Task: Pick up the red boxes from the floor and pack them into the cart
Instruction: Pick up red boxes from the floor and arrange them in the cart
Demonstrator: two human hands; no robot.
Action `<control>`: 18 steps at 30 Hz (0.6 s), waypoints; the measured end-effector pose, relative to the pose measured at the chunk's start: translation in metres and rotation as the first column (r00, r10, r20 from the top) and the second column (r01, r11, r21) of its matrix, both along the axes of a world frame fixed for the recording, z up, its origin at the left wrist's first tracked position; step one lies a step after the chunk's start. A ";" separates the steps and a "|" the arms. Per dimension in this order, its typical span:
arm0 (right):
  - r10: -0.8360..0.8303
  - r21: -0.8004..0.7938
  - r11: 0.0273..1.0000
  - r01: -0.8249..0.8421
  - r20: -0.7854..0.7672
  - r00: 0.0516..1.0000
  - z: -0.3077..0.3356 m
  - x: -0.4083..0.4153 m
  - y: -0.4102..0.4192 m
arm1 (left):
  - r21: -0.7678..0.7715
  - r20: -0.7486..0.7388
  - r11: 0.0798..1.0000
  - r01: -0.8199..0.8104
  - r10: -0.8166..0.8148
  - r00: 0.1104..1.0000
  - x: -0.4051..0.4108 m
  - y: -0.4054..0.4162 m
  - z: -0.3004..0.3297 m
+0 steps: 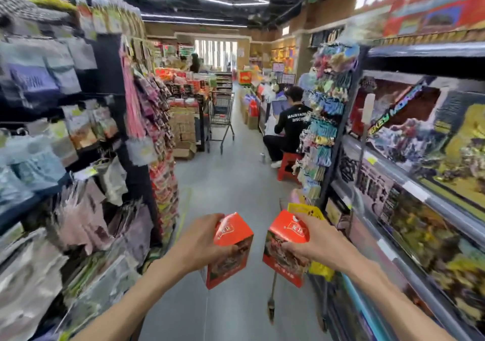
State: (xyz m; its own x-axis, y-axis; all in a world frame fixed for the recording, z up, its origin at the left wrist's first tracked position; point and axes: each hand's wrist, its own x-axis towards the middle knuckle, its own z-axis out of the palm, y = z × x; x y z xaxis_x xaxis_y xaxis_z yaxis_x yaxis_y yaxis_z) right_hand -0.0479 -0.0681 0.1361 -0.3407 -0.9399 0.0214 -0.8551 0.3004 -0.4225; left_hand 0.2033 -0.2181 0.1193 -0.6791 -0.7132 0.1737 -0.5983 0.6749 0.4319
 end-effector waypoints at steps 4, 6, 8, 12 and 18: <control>0.019 0.026 0.999 -0.018 -0.013 1.000 0.010 -0.044 -0.103 | -0.011 -0.002 0.999 -0.030 0.030 1.000 -0.034 -0.103 0.001; 0.006 0.005 1.000 -0.006 -0.005 1.000 0.008 -0.066 -0.156 | -0.009 -0.007 1.000 -0.024 0.024 1.000 -0.054 -0.158 0.001; -0.015 -0.011 1.000 0.015 -0.010 1.000 0.003 -0.089 -0.209 | -0.005 -0.004 1.000 -0.010 0.010 1.000 -0.078 -0.218 -0.004; -0.067 -0.010 0.998 0.067 0.012 0.998 -0.012 -0.137 -0.307 | -0.009 -0.005 0.998 0.062 -0.062 0.998 -0.132 -0.338 -0.015; -0.221 -0.037 0.974 0.223 0.041 0.974 -0.014 -0.216 -0.412 | -0.014 0.010 0.964 0.267 -0.267 0.964 -0.248 -0.487 0.008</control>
State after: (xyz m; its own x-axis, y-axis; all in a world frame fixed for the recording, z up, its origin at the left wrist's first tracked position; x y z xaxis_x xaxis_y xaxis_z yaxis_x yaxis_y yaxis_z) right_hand -0.2638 -0.4805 0.1217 -0.5418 -0.8394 0.0423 -0.7529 0.4624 -0.4683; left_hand -0.0447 -0.7050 0.1273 -0.8458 -0.5032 0.1774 -0.3987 0.8171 0.4164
